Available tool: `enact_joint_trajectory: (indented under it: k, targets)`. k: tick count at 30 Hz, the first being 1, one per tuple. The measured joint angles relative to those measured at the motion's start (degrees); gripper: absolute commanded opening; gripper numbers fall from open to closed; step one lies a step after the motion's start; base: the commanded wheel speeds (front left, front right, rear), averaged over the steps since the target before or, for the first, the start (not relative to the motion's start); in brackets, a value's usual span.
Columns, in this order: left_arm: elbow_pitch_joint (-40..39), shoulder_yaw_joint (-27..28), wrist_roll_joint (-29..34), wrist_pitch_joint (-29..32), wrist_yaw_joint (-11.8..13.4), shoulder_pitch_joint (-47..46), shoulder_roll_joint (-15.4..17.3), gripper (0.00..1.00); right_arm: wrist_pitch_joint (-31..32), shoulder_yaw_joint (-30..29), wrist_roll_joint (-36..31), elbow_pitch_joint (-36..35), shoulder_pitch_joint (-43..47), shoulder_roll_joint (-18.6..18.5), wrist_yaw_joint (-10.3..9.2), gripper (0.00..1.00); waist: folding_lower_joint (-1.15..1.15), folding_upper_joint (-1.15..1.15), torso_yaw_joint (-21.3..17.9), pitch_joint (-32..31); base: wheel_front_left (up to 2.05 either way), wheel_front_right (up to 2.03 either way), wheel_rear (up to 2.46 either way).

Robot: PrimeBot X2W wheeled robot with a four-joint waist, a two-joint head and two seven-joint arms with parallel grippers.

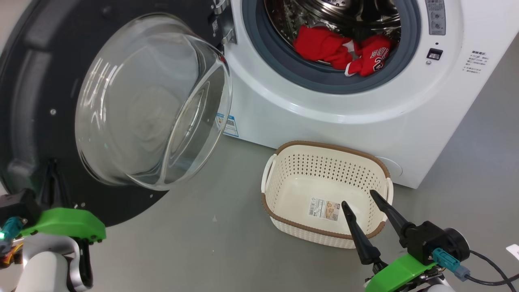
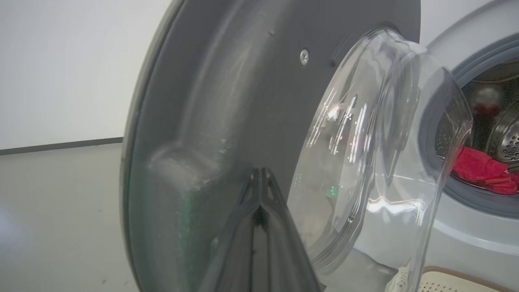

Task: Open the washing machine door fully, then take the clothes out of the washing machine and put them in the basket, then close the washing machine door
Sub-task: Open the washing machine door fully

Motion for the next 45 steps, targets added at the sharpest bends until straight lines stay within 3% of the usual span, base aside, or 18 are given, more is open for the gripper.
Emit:
enact_joint_trajectory:
  k: [10, 23, 35, 37, 38, 45]
  targets:
    - [1.3, 4.2, 3.3, 0.0, -0.5, -2.0, -2.6, 0.0, 2.2, -0.5, -2.4, -2.1, 0.0, 0.0, 0.0, 1.0, 0.0, 0.0, 0.4, 1.9, 0.0, 0.0, 0.0]
    - [6.8, 8.0, 6.9, -0.3, -2.5, -5.4, -2.7, 0.0, 3.2, 0.5, -2.5, -2.8, 0.0, -0.1, 0.0, 1.0, 0.0, 0.0, 0.0, 2.3, 0.0, 0.0, 0.0]
    - [4.8, 11.2, 8.2, -0.3, -4.0, -4.9, -3.9, 0.0, 2.4, 0.6, -1.8, -2.4, -0.1, -0.1, 0.0, 1.0, 0.0, 0.0, -1.1, 1.4, 0.0, 0.0, 0.0]
    - [3.4, 11.6, 8.6, -0.3, -4.5, -4.5, -4.2, 0.86, 1.8, 0.6, -1.4, -2.0, -0.1, -0.1, 0.0, 1.0, 0.0, 0.0, -1.5, 1.1, 0.0, 0.0, 0.0]
    - [2.5, 11.8, 9.0, -0.3, -4.5, -4.2, -4.2, 1.0, 1.6, 0.6, -1.1, -1.8, -0.1, -0.1, 0.0, 1.0, 0.0, 0.0, -1.7, 1.0, 0.0, 0.0, 0.0]
    - [-4.9, 13.5, 9.9, -0.3, -5.5, 0.2, -4.8, 1.0, -0.7, 0.6, 0.7, 0.2, -0.3, -0.1, 0.0, 1.0, 0.0, 0.0, -3.4, -0.3, 0.0, 0.0, 0.0]
